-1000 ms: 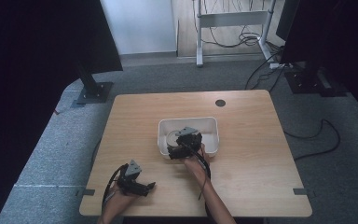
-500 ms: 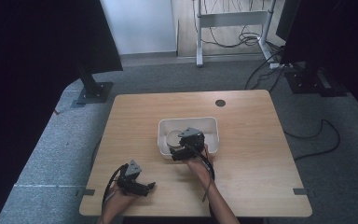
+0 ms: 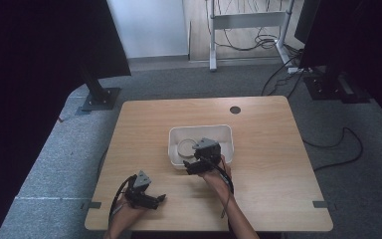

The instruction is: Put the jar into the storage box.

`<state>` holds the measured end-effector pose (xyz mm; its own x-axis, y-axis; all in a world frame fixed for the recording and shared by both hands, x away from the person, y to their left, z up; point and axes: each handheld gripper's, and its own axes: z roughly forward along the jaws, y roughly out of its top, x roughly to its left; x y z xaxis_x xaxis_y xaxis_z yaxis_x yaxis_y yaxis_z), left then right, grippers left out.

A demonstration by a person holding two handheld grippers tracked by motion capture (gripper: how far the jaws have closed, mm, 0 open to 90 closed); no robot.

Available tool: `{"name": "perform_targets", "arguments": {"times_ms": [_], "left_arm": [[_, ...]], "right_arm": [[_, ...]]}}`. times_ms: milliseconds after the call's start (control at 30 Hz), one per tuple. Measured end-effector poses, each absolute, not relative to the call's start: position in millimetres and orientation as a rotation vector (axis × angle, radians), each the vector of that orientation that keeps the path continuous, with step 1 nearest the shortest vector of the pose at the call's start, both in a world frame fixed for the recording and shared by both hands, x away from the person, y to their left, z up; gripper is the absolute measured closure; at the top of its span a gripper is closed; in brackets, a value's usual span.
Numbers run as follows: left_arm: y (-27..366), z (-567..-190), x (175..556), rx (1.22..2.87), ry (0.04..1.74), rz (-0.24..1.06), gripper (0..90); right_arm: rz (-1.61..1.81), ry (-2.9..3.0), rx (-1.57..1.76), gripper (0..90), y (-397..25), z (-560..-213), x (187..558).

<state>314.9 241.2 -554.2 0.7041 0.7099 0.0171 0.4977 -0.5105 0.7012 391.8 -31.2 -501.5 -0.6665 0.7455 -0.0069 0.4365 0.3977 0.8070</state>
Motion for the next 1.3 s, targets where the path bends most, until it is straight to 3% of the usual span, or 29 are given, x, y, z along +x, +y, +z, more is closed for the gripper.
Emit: {"name": "perform_targets", "arguments": {"times_ms": [1300], "left_arm": [[241.1, -554.3, 314.9, 2.219, 0.917, 0.395, 0.0]], "right_arm": [[1.129, 2.295, 1.018, 2.3, -68.6, -504.2, 366.2]]}}
